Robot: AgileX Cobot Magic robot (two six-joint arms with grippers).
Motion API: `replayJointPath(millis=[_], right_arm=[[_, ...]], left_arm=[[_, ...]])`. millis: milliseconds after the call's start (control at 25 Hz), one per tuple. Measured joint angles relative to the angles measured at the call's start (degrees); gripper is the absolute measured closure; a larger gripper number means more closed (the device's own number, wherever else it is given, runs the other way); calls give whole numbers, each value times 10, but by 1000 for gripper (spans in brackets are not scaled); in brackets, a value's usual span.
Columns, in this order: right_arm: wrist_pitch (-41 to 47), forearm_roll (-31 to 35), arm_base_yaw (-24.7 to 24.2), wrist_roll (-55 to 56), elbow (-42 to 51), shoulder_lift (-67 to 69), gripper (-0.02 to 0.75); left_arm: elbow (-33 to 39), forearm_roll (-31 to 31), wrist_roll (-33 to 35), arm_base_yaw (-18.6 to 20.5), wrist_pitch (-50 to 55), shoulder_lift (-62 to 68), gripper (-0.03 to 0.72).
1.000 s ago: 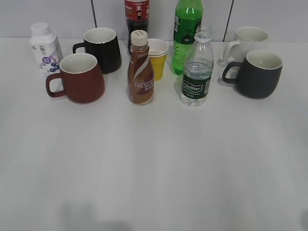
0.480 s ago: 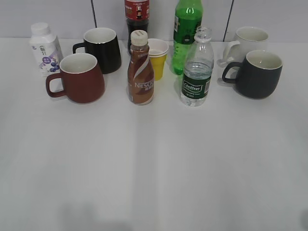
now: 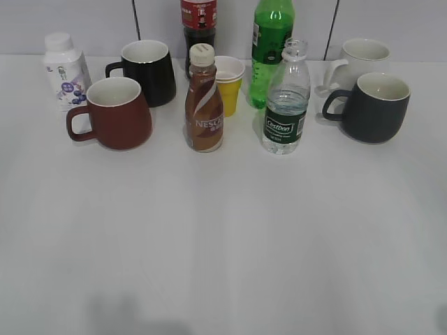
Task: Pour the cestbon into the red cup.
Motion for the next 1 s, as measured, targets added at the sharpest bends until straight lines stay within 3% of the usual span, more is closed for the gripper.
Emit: replayJointPath(millis=[360, 600, 840, 1000], right_arm=[[0, 0, 0, 0, 0, 0, 309], [0, 1, 0, 0, 0, 0, 314], [-10, 1, 0, 0, -5, 0, 367], [-104, 1, 0, -5, -12, 3, 378]], left_arm=[[-10, 0, 0, 0, -29, 1, 452], [-10, 2, 0, 0, -230, 44, 452], [5, 2, 0, 0, -401, 150, 452], [5, -15, 0, 0, -512, 264, 452]])
